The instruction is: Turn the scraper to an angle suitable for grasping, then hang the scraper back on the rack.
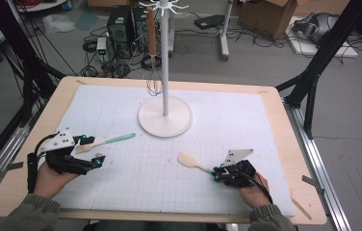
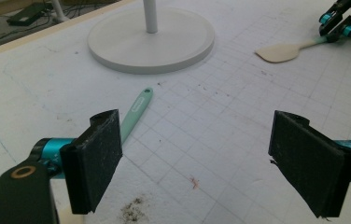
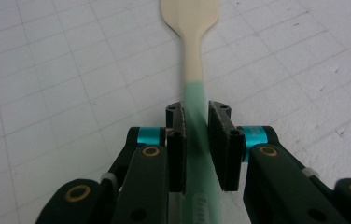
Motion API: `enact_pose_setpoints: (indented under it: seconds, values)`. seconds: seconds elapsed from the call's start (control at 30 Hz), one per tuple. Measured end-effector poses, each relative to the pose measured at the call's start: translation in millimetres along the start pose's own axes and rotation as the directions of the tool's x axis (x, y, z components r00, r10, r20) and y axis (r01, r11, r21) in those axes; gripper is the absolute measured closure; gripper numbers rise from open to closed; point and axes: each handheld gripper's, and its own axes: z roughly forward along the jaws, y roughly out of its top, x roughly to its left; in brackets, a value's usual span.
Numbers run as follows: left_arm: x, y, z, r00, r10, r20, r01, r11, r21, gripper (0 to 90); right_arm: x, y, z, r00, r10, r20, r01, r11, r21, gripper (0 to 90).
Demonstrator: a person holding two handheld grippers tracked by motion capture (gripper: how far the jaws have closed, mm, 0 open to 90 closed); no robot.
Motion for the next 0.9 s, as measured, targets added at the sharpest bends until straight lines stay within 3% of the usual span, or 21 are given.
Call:
enact_pose_setpoints:
  seconds: [0.13, 0.4, 0.67, 0.9]
  values:
    - [0.0, 0.5, -0.3, 1.0, -0.002, 0.001, 0.002, 1.0, -0.004, 17.8, 0.5, 4.4, -4.1, 1.0, 0.001, -0.007, -0.001, 0.999, -0.046, 77.9]
    - [2.2, -0.9, -1.7, 1.0, -0.004, 0.004, 0.004, 1.0, -0.005, 17.8, 0.2, 9.2, -2.4, 0.9998, -0.011, -0.018, 0.01, 0.999, -0.044, 78.0]
    - [-0.2, 0.4, -1.5, 0.9999, 0.005, 0.014, -0.005, 1.0, -0.003, 18.0, 0.2, 12.7, -7.7, 0.9994, -0.003, -0.035, -0.001, 0.996, -0.089, 77.9]
    - [-7.2, 5.1, 1.8, 0.9986, 0.027, 0.046, -0.027, 0.9996, -0.001, 19.1, 7.2, 26.0, -8.7, 0.9978, -0.039, -0.054, 0.033, 0.994, -0.109, 77.9]
